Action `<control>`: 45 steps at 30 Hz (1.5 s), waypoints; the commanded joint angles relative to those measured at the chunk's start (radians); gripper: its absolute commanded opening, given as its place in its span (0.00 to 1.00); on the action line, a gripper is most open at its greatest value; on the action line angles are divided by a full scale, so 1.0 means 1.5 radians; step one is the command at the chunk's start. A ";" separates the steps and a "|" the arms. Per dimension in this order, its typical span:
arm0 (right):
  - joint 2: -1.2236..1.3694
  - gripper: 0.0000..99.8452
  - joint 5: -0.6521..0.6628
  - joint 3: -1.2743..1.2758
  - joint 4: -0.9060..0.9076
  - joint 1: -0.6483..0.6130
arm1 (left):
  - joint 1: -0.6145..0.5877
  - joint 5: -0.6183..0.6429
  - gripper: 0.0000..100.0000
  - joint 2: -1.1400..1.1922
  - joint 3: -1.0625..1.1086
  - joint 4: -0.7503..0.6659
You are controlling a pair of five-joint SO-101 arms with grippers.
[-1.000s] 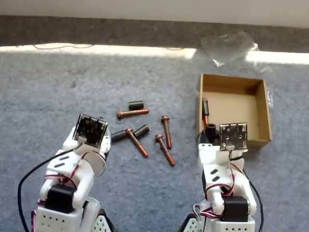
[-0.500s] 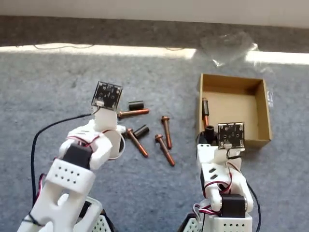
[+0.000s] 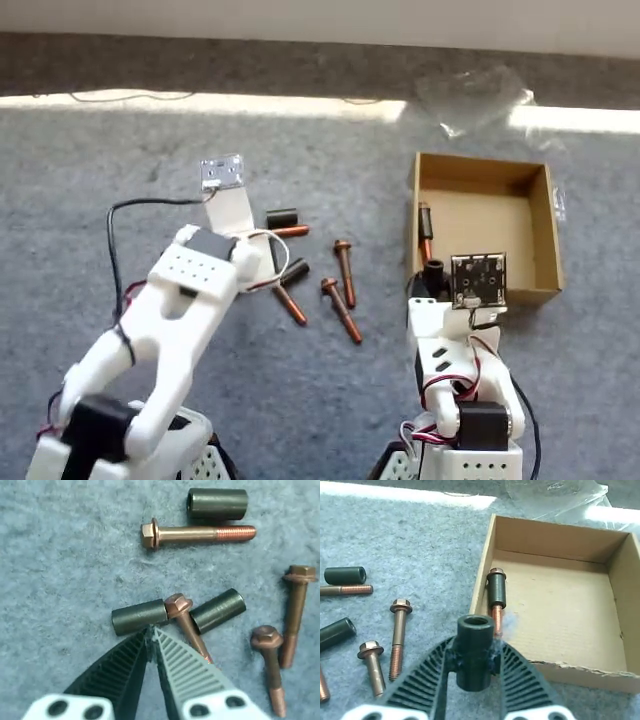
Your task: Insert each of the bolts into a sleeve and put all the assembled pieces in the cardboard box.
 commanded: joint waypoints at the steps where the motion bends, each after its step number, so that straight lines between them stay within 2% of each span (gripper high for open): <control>1: -0.007 0.00 -0.004 -0.010 -0.023 0.006 | 0.050 0.054 0.00 0.103 -0.102 -0.008; 5: -0.007 0.00 -0.004 -0.011 -0.022 0.006 | 0.088 0.054 0.00 0.183 -0.165 -0.008; 11: -0.007 0.00 -0.002 -0.012 -0.021 0.005 | 0.061 0.056 0.00 0.255 -0.219 -0.008; 15: -0.007 0.00 -0.002 -0.012 -0.021 0.004 | 0.065 0.121 0.01 0.256 -0.224 0.017; 23: -0.007 0.00 -0.002 -0.011 -0.021 0.003 | 0.087 0.135 0.18 0.256 -0.257 0.113; 31: -0.007 0.00 -0.001 -0.010 -0.021 0.003 | 0.100 0.135 0.18 0.261 -0.258 0.125; 36: -0.007 0.00 -0.001 -0.009 -0.021 0.003 | 0.061 0.135 0.18 0.259 -0.257 0.132; 41: -0.007 0.00 0.000 -0.009 -0.022 0.003 | 0.057 0.193 0.18 0.256 -0.261 0.166; 45: -0.007 0.00 0.000 -0.009 -0.022 0.003 | 0.058 0.195 0.18 0.256 -0.258 0.168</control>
